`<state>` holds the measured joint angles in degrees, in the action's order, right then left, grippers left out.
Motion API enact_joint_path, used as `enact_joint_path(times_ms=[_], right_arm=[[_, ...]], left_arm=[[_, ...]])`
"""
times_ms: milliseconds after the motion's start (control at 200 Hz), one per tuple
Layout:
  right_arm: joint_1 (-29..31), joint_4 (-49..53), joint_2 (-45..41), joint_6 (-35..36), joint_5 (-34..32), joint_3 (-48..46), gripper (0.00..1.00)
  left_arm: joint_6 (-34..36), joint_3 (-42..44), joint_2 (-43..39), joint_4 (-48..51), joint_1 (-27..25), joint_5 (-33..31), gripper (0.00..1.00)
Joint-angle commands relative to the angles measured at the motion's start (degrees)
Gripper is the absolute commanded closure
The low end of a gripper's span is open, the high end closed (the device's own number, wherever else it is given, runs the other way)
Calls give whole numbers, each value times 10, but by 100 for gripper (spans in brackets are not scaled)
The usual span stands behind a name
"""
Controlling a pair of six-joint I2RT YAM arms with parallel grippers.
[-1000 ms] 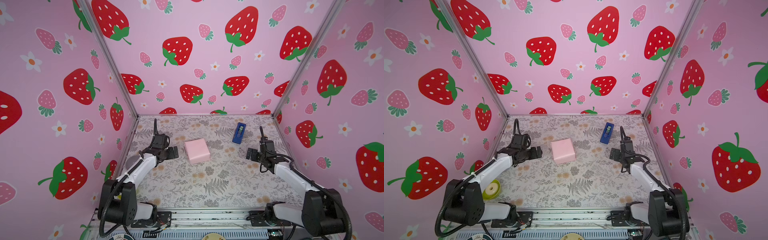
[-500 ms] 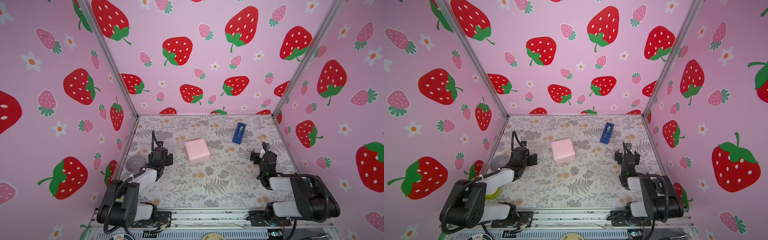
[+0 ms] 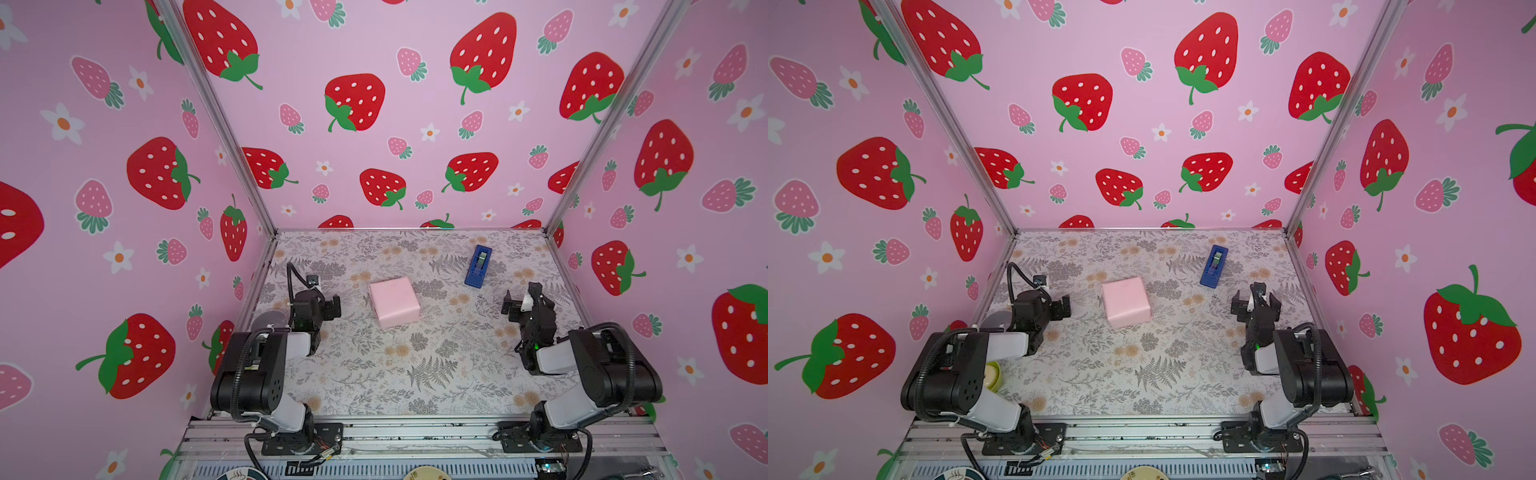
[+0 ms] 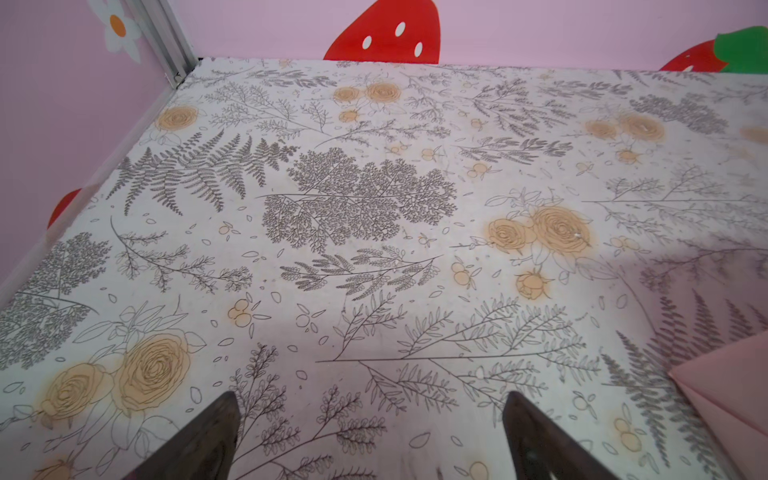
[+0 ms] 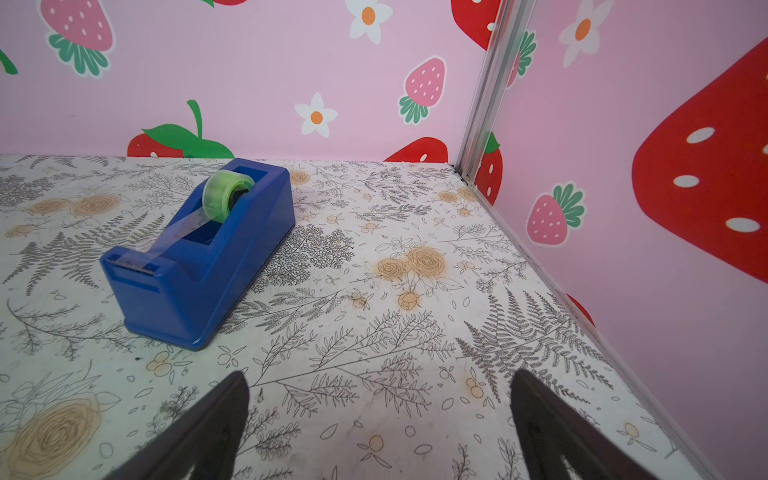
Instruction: Wrap the gift box in paper
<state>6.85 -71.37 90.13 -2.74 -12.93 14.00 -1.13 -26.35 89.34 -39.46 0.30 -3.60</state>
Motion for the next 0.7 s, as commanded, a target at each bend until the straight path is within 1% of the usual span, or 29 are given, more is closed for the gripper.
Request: enact_joint_path(times_ms=[0, 540, 595, 695], right_arm=[[0, -16, -3, 6, 1, 6, 0], [1, -16, -3, 7, -1, 6, 0], [1, -16, -3, 7, 0, 6, 0], [1, -16, -3, 7, -1, 6, 0]], left_arm=[[-3, -2, -4, -34, 1, 20, 1], [-4, -3, -2, -36, 1, 19, 1], [-6, -6, -1, -32, 6, 31, 1], [-6, -1, -5, -35, 8, 32, 1]])
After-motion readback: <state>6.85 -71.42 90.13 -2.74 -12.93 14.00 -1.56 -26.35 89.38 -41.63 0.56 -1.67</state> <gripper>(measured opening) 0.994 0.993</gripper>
